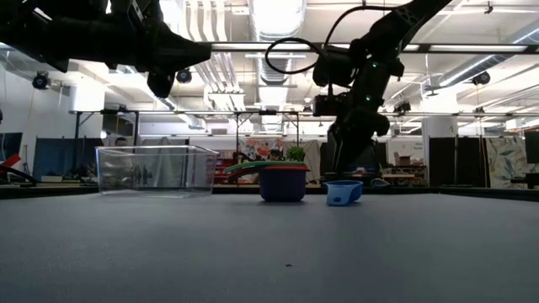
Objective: Nest measuring cups in basket
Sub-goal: Stack the blue measuring cup on top of the green measuring cup
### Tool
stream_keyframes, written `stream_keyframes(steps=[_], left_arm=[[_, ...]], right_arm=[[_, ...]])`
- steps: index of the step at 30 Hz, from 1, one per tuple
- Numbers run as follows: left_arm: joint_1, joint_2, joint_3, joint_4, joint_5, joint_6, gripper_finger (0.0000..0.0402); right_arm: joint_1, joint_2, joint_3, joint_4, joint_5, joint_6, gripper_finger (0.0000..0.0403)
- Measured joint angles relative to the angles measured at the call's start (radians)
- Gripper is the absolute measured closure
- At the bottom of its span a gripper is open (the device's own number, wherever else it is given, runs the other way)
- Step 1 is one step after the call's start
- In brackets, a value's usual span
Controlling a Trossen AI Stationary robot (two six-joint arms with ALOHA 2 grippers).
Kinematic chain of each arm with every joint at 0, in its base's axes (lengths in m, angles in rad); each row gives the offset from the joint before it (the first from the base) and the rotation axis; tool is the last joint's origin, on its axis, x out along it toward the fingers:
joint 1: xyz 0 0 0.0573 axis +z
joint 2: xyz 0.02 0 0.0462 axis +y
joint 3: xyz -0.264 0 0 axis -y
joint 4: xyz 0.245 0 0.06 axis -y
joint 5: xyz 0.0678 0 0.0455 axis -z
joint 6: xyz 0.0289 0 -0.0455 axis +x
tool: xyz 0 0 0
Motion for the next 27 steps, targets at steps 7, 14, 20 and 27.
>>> stream_keyframes(steps=[7, 14, 20, 27], left_arm=[[0.0, 0.0, 0.0, 0.0, 0.0, 0.008, 0.0402], [0.0, 0.0, 0.0, -0.011, 0.0, 0.015, 0.0402], [0.0, 0.0, 0.0, -0.012, 0.0, 0.019, 0.0402], [0.0, 0.0, 0.0, -0.013, 0.0, 0.019, 0.0402]], right_arm=[[0.0, 0.04, -0.003, 0.0, -0.001, -0.015, 0.0257], [0.0, 0.068, 0.002, 0.02, 0.0, -0.02, 0.0258], [0.0, 0.07, 0.002, 0.025, 0.0, -0.019, 0.0266], [0.0, 0.07, 0.002, 0.01, -0.001, -0.005, 0.0317]])
